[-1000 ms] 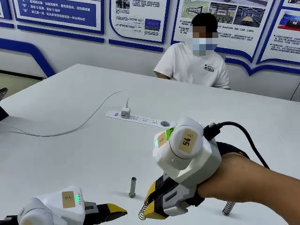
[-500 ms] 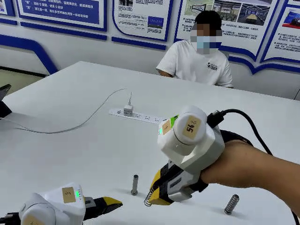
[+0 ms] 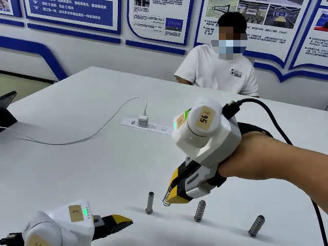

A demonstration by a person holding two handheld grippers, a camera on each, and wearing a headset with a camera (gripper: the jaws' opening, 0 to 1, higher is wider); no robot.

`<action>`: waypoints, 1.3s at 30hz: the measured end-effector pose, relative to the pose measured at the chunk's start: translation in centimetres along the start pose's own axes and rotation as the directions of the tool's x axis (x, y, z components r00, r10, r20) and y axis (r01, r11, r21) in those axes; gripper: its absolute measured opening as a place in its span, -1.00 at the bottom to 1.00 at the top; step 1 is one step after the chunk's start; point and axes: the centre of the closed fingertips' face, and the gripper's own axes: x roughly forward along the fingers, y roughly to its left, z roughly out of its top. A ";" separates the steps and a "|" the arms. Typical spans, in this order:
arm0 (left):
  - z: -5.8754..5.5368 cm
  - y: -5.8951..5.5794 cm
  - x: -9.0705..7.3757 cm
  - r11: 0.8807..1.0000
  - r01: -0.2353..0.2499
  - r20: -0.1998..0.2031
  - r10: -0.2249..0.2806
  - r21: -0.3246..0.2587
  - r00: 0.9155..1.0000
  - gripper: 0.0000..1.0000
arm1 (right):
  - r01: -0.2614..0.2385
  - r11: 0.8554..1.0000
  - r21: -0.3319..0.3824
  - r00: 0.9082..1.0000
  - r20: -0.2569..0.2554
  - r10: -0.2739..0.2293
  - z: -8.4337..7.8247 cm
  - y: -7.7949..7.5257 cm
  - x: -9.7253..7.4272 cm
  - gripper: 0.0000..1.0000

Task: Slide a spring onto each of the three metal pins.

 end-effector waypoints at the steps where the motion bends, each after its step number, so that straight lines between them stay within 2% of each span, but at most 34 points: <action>1: 0.0 0.0 0.0 1.000 0.000 -0.001 0.000 0.000 1.000 0.25 | 0.001 1.000 -0.001 1.000 -0.002 -0.001 0.1 -0.2 0.0 -0.75; 8: -0.2 0.1 0.0 1.000 -0.004 -0.001 0.004 -0.006 1.000 0.26 | 0.002 1.000 -0.016 1.000 -0.016 -0.002 1.0 -1.7 0.6 -0.75; 15: -0.3 0.3 -0.3 1.000 -0.013 -0.002 0.013 -0.016 1.000 0.27 | -0.005 1.000 -0.006 1.000 -0.028 0.005 1.3 -2.9 1.9 -0.75; 27: -0.8 0.5 -0.4 0.999 -0.017 -0.002 0.017 -0.028 1.000 0.27 | -0.024 0.999 0.031 0.997 -0.066 0.026 0.9 -3.9 4.2 -0.75; 39: -0.8 0.9 -0.5 0.999 -0.024 0.000 0.024 -0.038 1.000 0.26 | -0.031 0.999 0.044 0.995 -0.088 0.035 0.6 -4.1 5.2 -0.75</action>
